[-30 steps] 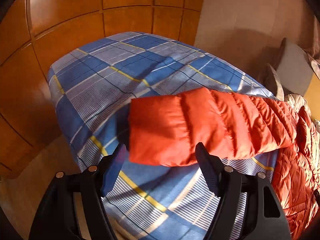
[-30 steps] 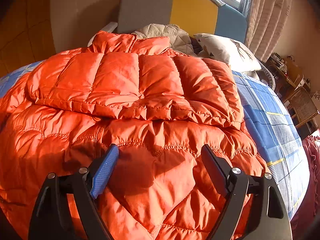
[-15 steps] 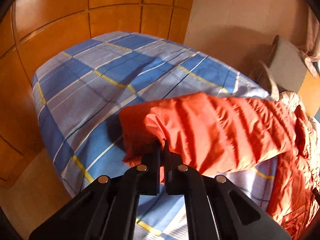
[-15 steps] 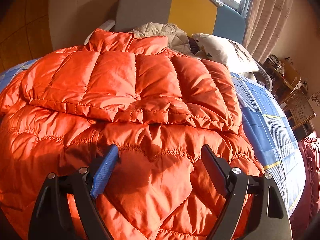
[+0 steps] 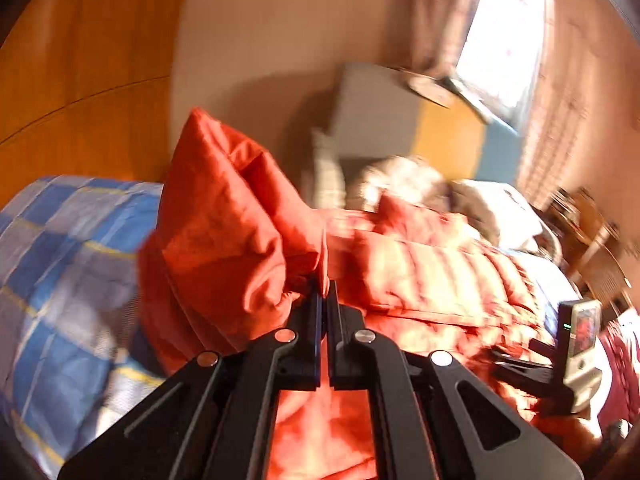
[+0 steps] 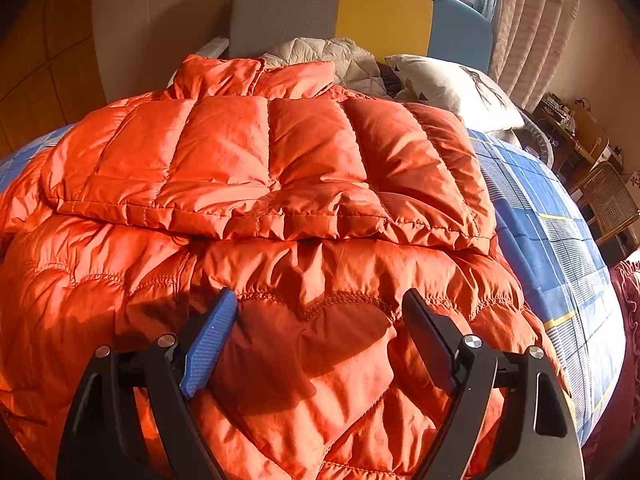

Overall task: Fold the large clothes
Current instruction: 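Lift the sleeve with the left gripper, fold it over the jacket body, release, then grasp the jacket side with the right gripper, fold it inward, release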

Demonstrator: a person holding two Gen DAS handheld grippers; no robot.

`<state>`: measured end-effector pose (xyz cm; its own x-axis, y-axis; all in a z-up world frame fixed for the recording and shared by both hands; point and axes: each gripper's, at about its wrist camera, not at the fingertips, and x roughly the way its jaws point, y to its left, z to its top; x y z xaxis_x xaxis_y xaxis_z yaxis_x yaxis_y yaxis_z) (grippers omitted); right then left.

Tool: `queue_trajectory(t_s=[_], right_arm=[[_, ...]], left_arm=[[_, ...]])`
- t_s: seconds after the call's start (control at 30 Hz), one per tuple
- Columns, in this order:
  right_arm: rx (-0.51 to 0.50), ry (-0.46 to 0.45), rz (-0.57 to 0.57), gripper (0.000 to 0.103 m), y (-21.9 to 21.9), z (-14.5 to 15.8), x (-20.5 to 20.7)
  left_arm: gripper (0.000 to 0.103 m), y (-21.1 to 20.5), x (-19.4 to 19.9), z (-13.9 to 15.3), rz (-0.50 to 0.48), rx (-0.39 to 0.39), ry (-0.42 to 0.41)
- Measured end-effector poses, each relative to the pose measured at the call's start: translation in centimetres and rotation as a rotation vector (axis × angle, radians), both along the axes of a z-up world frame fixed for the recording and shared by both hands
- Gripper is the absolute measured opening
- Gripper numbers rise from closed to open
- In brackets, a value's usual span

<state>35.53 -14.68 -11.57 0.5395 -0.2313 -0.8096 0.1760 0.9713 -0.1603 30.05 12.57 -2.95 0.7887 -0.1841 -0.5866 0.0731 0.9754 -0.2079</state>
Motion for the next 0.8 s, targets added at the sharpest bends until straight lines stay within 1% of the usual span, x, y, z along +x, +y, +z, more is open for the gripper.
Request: queue_trajectory(t_s=[0.07, 0.13, 0.23, 0.33, 0.47, 0.57, 0.6, 0.63, 0.7, 0.8], right_arm=[[0.003, 0.002, 0.008, 0.084, -0.1, 0.0, 0.1], [0.007, 0.004, 0.013, 0.084, -0.2, 0.0, 0.1], [0.018, 0.009, 0.013, 0.084, -0.6, -0.1, 0.3], [0.025, 0.009, 0.012, 0.084, -0.9, -0.1, 0.4], [0.037, 0.012, 0.01, 0.084, -1.2, -0.1, 0.4], [0.036, 0.015, 0.014, 0.084, -1.3, 0.0, 0.5], [0.038, 0.015, 0.013, 0.084, -1.4, 0.0, 0.6], [0.039, 0.016, 0.012, 0.084, -1.5, 0.1, 0.7], [0.043, 0.017, 0.007, 0.084, -1.8, 0.2, 0.9], [0.048, 0.015, 0.002, 0.084, -2.0, 0.3, 0.9]], left_arm=[[0.001, -3.5, 0.6, -0.2, -0.083, 0.008, 0.002], [0.001, -6.4, 1.2, -0.6, -0.145, 0.02, 0.013], [0.001, -9.2, 2.1, -1.7, -0.204, 0.024, 0.043], [0.001, -11.0, 2.7, -2.6, -0.239, 0.014, 0.07], [0.001, -12.4, 3.4, -3.8, -0.27, -0.002, 0.102], [0.004, -13.2, 3.7, -4.5, -0.295, -0.013, 0.118], [0.008, -13.4, 3.8, -4.6, -0.309, -0.024, 0.119], [0.023, -13.6, 3.8, -4.7, -0.315, -0.03, 0.119], [0.041, -13.7, 3.4, -4.7, -0.322, -0.054, 0.116], [0.042, -13.4, 2.5, -4.5, -0.325, -0.07, 0.104]])
